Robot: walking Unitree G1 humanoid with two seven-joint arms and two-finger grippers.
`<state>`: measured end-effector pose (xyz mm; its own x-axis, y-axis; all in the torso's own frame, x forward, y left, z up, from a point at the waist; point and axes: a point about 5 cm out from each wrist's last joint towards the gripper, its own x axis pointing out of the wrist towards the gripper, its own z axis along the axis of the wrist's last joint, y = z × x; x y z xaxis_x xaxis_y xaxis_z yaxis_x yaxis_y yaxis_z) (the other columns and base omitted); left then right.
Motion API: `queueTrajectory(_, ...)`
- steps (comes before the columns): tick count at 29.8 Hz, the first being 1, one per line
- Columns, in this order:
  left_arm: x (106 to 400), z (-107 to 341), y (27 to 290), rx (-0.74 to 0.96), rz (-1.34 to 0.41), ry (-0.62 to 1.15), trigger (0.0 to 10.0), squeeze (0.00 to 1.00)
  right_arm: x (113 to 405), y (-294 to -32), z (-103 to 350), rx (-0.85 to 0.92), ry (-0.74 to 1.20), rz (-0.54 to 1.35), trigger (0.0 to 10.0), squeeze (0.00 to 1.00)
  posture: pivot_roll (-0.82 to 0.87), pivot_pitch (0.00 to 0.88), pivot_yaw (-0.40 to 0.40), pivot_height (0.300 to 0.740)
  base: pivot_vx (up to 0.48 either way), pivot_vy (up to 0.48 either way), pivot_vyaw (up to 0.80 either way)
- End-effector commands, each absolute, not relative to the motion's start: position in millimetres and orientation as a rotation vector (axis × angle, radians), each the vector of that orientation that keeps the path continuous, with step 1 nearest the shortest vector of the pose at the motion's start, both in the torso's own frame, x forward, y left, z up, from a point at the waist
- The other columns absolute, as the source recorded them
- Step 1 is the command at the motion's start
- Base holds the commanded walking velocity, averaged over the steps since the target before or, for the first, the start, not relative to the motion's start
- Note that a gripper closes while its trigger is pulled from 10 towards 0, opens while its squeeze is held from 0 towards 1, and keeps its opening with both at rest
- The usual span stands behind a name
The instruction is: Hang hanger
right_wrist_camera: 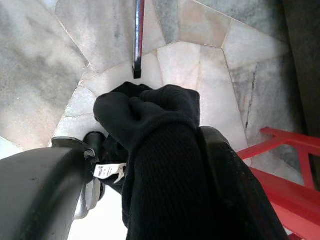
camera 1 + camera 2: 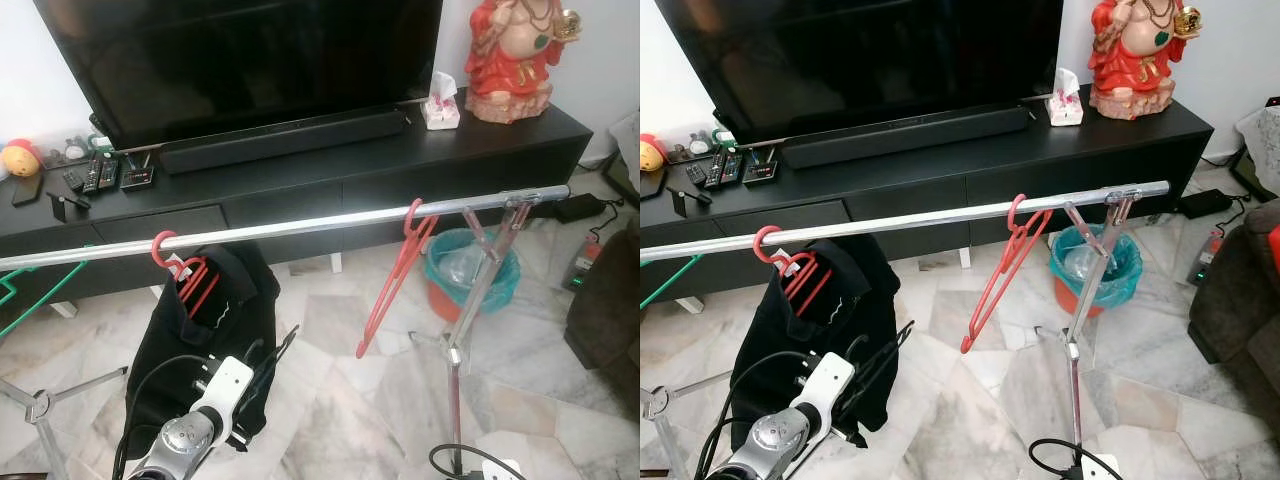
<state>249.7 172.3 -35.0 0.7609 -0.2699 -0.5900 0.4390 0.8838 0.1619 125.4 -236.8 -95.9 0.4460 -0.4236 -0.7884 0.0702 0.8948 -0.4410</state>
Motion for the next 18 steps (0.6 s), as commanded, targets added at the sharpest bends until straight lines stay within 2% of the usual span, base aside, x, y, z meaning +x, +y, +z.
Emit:
queueTrajectory(1,230.6,-51.1,189.0,0.215,-0.271,0.726,10.0,0.0,123.6,-233.4,-97.6,-0.37,1.083,-0.297,10.0,0.0,-0.07,0.0,0.093,0.74,0.0,0.0,0.0)
queueTrajectory(7,201.8,-69.5,200.2,0.163,-0.176,0.858,10.0,0.0,122.3,-233.9,-97.8,-0.367,1.086,-0.303,10.0,0.0,-0.07,0.0,0.092,0.74,0.0,0.0,0.0)
queueTrajectory(18,186.8,-76.6,207.1,0.117,-0.118,0.904,10.0,0.0,120.4,-235.3,-98.1,-0.371,1.091,-0.303,10.0,0.0,-0.07,0.0,0.085,0.74,0.0,0.0,0.0)
